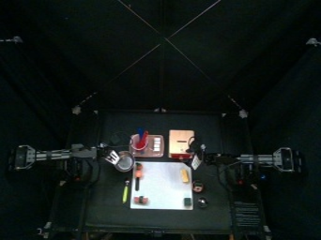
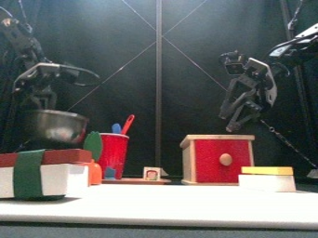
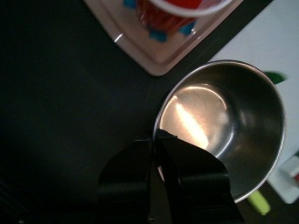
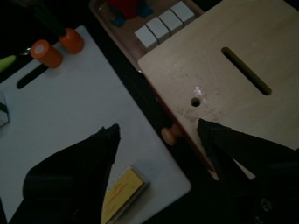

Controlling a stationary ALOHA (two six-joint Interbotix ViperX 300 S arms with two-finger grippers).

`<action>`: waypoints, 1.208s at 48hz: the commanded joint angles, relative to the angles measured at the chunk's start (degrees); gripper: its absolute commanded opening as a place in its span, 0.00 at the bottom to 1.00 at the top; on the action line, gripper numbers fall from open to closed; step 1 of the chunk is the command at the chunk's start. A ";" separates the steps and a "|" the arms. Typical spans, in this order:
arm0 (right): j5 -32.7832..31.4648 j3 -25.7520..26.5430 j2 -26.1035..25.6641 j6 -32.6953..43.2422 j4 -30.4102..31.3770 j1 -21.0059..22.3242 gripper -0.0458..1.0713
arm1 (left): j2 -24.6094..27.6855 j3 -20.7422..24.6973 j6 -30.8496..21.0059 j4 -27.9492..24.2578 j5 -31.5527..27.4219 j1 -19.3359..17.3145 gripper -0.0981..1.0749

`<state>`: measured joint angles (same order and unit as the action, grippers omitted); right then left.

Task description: Put bowl onto cutting board

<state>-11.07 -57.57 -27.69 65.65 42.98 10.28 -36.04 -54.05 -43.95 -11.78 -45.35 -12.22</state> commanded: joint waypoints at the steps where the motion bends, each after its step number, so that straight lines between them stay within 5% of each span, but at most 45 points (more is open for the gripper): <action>1: 0.35 0.53 -0.88 -0.18 0.00 0.18 0.93 | -0.53 5.36 -0.09 1.76 1.14 0.44 0.48; 11: 0.26 0.44 -0.88 -0.18 0.35 0.18 0.93 | 3.69 10.02 0.00 3.34 10.72 5.27 0.48; 19: 0.18 0.44 -0.88 -0.26 0.53 0.18 0.93 | 11.51 14.59 0.00 3.34 12.74 7.56 0.48; 46: -0.62 -0.79 -1.76 0.00 0.00 -0.18 0.93 | 37.27 35.60 5.54 3.52 -0.09 9.93 0.48; 58: -0.62 -1.67 -3.16 0.00 -0.35 -0.44 0.93 | 43.68 41.66 8.70 4.75 -2.11 11.95 0.48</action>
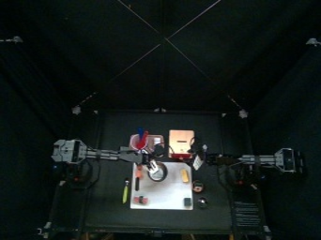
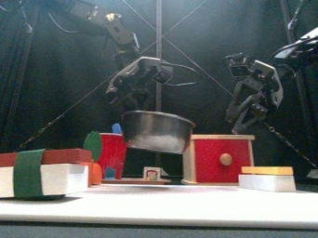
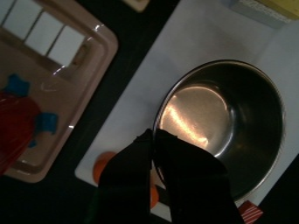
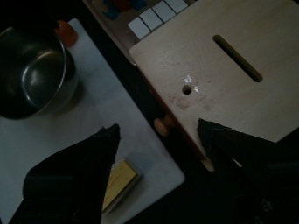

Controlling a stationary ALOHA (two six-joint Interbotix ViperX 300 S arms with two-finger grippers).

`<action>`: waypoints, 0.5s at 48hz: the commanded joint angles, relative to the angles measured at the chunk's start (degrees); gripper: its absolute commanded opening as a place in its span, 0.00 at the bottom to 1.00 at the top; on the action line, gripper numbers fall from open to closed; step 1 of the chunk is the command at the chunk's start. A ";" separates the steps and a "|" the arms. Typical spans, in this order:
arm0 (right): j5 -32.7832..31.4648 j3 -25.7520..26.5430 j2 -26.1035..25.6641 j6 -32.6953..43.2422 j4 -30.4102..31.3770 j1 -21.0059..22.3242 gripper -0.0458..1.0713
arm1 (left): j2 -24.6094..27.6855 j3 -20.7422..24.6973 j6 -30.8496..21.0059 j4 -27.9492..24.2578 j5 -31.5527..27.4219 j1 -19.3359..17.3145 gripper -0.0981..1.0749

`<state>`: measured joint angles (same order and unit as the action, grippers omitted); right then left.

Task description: Put bowl onto cutting board

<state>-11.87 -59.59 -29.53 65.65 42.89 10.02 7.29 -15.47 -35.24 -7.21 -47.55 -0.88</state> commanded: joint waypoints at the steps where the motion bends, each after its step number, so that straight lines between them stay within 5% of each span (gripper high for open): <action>1: 0.18 0.26 -1.41 0.00 -0.35 -0.26 0.93 | 0.62 3.34 0.00 0.26 0.26 0.70 0.48; 24: -0.18 -2.11 -6.59 0.00 -1.05 -0.79 0.93 | 6.59 2.64 -0.35 1.49 11.07 1.85 0.49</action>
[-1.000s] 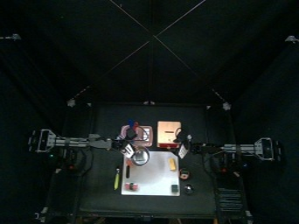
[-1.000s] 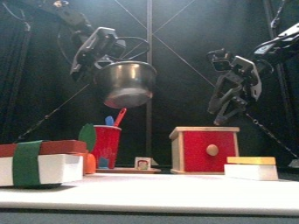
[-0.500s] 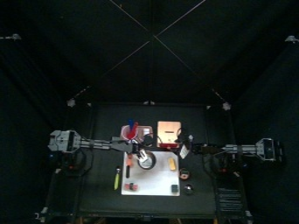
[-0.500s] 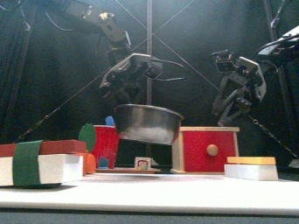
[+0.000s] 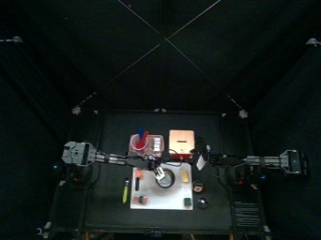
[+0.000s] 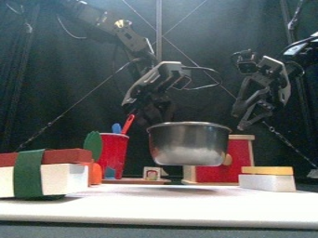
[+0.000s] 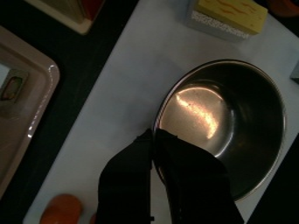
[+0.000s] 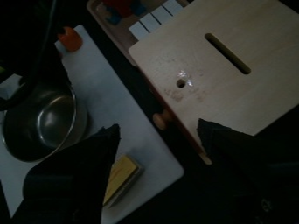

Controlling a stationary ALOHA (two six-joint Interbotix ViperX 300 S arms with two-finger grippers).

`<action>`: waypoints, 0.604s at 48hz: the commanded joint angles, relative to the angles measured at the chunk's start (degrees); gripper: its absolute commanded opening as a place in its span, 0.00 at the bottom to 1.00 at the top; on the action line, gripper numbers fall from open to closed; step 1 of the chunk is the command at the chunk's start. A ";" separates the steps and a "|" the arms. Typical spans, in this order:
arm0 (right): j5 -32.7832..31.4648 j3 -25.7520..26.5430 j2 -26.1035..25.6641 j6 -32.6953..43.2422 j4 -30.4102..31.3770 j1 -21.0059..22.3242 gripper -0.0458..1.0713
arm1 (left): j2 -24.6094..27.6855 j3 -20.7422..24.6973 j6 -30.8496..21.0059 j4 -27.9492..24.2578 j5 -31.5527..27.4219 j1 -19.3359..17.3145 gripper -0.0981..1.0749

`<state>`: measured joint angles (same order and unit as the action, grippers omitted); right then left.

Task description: Put bowl onto cutting board

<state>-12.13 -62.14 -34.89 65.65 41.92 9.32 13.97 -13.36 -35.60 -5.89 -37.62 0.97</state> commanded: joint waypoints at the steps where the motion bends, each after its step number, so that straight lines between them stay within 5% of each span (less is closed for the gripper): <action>1: 0.09 0.35 -1.41 0.00 -0.18 -0.09 0.93 | 0.26 0.53 0.00 0.18 1.32 0.00 0.49; 13: 0.09 -0.09 -1.58 0.00 -0.53 -0.70 0.93 | 2.29 0.62 0.09 0.09 1.49 -0.26 0.54; 29: -0.18 -0.18 -1.58 0.00 -1.58 -1.41 0.93 | 1.76 0.79 -0.09 -0.97 1.32 -0.44 0.86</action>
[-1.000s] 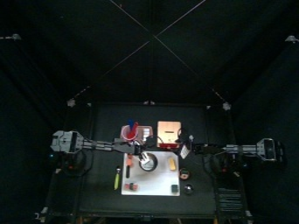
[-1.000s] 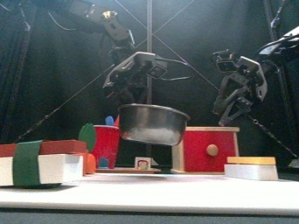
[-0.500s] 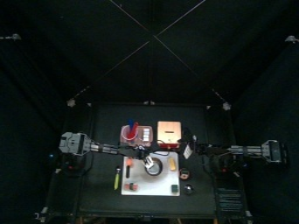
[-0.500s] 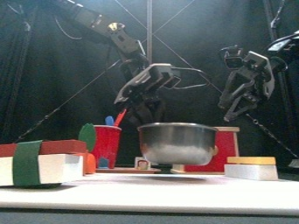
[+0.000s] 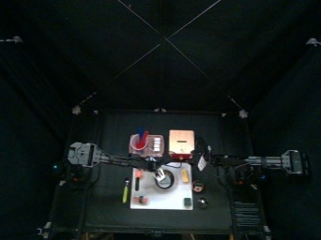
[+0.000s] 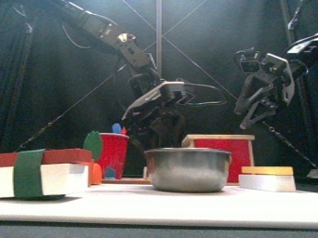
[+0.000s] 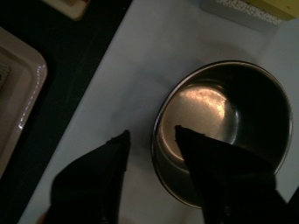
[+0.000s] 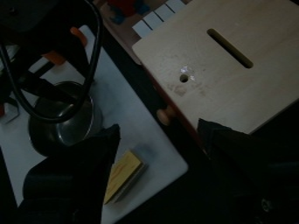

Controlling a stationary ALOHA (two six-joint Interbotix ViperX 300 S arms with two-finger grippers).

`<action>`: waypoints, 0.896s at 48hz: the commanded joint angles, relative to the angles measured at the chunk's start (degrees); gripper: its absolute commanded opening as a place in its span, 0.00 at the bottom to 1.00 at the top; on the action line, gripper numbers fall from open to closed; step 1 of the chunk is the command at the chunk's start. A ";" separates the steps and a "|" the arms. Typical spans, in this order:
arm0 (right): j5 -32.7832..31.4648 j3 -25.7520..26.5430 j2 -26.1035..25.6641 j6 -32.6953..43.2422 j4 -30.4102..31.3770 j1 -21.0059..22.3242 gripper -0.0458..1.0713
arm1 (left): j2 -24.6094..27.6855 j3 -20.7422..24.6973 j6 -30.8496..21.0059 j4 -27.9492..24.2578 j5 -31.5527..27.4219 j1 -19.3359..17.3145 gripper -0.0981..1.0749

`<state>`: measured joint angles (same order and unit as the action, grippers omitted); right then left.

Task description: Put bowl onto cutting board

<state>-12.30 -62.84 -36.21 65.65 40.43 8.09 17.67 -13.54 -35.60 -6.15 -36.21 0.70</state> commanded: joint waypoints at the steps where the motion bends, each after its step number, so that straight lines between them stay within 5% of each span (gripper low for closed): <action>1: 0.00 0.53 -0.26 0.00 -0.09 -0.18 0.93 | -2.11 1.05 -0.09 -0.88 -0.18 -0.18 0.87; 14: 0.00 0.53 -0.53 0.00 -0.09 -0.62 0.93 | -8.96 0.62 0.00 -4.83 -5.71 -0.18 0.91; 23: 0.00 0.53 -0.44 0.00 -0.88 -1.14 0.93 | -15.82 -1.41 -0.09 -17.49 -5.54 0.97 0.91; 30: 0.00 0.62 -0.53 0.00 -1.23 -1.67 0.93 | -21.01 -6.15 -0.26 -24.17 -3.52 1.58 0.91; 43: 0.09 1.05 -0.53 -0.26 -0.88 -1.67 0.93 | -34.10 -18.72 -0.09 -25.58 7.73 1.41 0.90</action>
<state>-12.48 -62.84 -36.30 65.57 39.38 6.50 -11.07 -29.27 -35.77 -31.29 -32.87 2.29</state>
